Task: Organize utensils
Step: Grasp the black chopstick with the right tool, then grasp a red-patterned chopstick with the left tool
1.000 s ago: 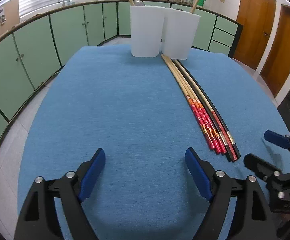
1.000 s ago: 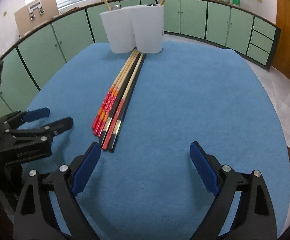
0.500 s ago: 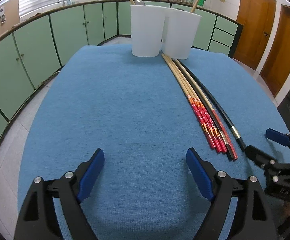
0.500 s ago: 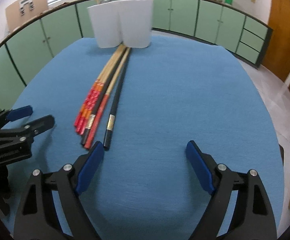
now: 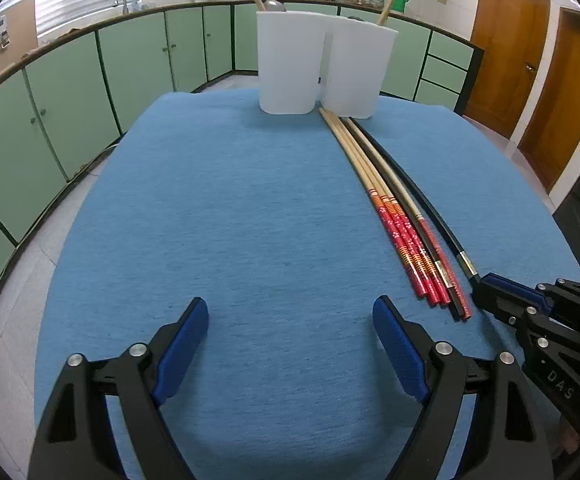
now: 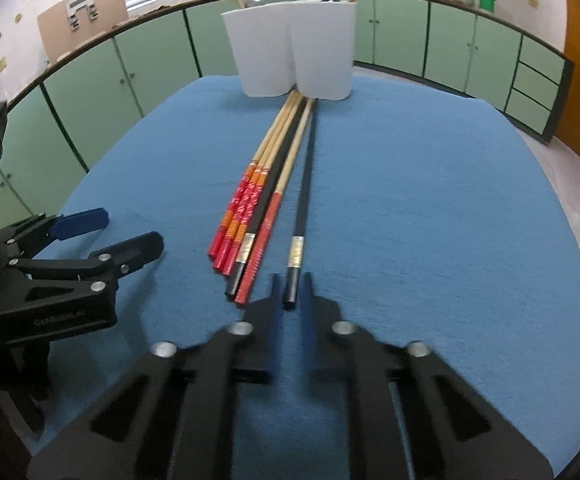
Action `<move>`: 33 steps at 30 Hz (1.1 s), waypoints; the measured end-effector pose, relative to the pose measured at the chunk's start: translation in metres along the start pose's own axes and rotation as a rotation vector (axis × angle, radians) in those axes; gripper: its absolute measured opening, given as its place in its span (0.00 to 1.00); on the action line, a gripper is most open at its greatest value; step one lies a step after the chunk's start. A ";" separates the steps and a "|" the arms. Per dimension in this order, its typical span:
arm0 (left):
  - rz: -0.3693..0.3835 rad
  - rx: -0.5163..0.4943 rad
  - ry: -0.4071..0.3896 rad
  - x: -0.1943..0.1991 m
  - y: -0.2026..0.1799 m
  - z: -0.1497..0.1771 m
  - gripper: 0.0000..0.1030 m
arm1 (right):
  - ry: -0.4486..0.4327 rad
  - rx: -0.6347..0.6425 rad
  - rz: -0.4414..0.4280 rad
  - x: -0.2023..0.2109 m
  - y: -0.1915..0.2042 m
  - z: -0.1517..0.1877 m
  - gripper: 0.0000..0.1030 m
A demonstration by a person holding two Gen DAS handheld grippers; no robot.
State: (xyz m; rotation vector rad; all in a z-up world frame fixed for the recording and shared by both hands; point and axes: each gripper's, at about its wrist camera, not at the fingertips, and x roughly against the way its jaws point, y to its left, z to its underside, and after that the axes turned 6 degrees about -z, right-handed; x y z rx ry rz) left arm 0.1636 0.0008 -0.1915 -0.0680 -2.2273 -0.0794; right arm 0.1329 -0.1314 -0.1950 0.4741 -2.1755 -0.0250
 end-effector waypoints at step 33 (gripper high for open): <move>-0.036 -0.047 0.000 -0.008 -0.027 -0.008 0.64 | -0.031 -0.100 0.008 0.018 -0.047 0.012 0.08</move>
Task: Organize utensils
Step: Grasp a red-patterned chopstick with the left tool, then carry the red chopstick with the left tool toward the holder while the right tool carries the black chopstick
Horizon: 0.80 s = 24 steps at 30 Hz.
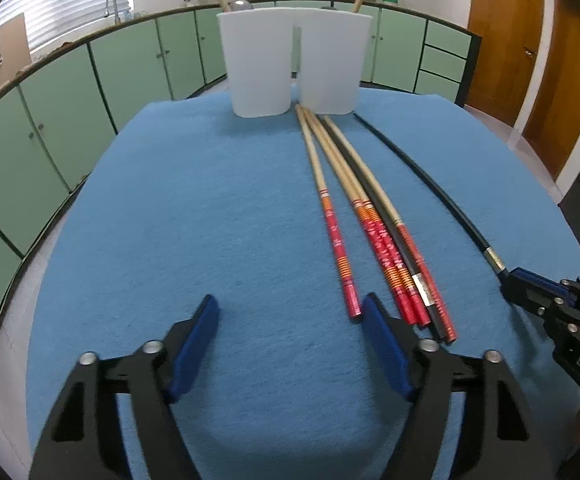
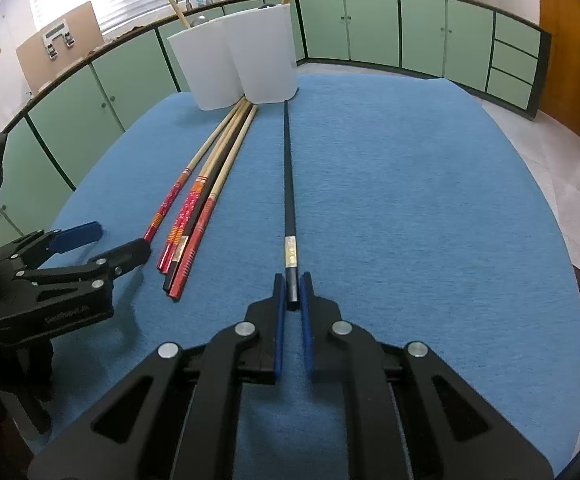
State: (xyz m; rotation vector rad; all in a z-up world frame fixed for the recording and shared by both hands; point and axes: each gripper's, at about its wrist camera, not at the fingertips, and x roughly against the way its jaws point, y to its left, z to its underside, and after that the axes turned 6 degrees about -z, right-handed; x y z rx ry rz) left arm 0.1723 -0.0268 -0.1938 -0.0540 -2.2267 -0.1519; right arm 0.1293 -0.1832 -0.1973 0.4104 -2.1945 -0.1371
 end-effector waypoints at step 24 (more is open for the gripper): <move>0.062 -0.009 -0.080 0.026 0.003 -0.008 0.06 | -0.013 -0.025 -0.049 0.008 -0.010 -0.005 0.06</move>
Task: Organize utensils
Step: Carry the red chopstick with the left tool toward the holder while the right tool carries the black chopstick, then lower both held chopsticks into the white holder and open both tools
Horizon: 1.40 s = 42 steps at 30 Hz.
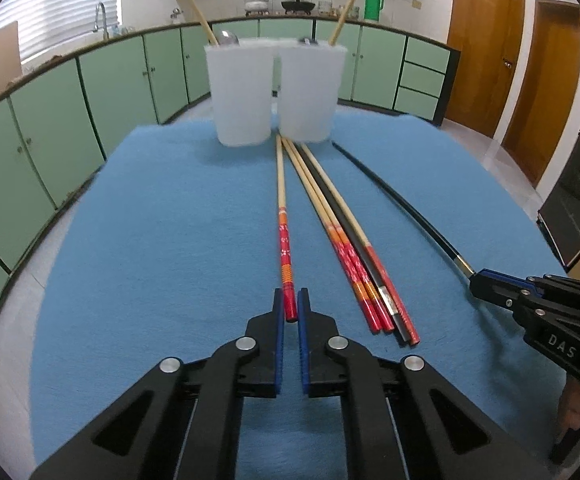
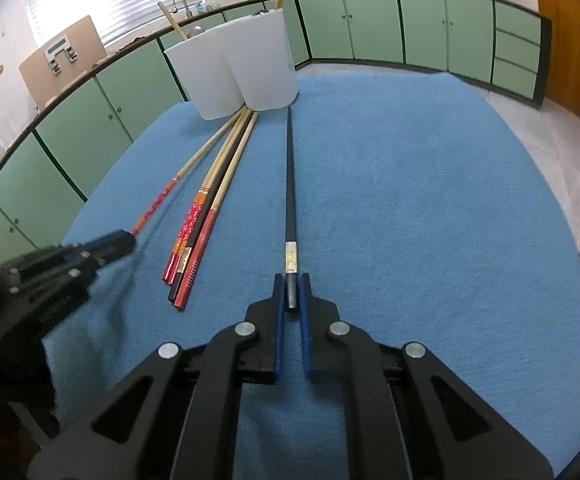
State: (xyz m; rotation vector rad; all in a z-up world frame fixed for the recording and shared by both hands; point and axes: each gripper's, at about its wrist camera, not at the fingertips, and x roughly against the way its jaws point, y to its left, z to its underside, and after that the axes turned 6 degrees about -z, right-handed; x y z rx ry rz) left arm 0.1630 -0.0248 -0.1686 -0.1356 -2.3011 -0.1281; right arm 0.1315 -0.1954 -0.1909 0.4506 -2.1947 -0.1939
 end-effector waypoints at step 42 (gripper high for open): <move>0.081 -0.028 -0.426 0.109 0.026 -0.164 0.05 | -0.295 0.225 -0.112 0.114 0.048 -0.219 0.06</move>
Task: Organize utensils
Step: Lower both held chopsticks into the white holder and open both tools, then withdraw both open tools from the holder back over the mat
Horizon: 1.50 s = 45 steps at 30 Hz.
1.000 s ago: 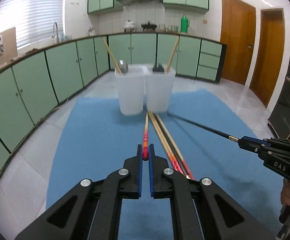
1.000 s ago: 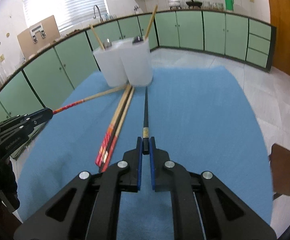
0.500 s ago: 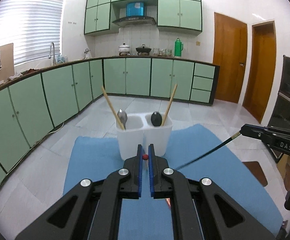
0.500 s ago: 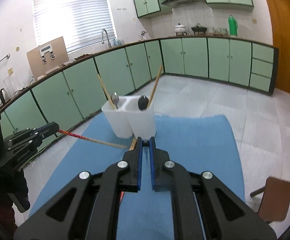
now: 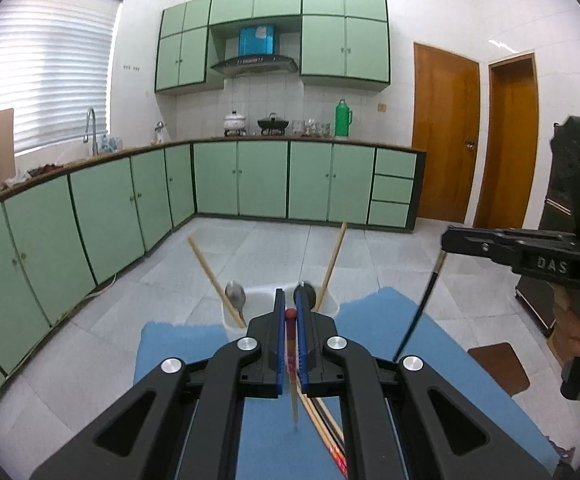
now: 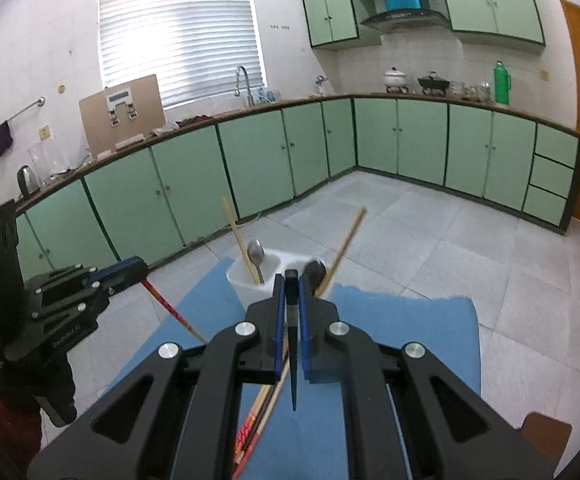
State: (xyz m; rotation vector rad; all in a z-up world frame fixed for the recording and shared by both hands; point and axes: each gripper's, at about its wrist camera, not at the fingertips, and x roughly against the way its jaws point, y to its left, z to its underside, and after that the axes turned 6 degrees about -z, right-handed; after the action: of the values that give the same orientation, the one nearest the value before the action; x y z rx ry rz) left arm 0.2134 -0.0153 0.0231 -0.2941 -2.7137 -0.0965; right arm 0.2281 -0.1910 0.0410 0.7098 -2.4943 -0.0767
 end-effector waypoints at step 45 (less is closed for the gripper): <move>-0.110 0.035 0.002 -0.100 0.042 -0.017 0.51 | -0.056 -0.034 0.125 -0.083 -0.045 -0.034 0.48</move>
State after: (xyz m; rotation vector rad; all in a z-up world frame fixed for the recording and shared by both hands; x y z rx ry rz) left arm 0.3184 0.0045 -0.0005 -0.1342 -2.7261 -0.0803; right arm 0.3257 -0.1850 0.0211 0.5430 -2.5785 -0.0941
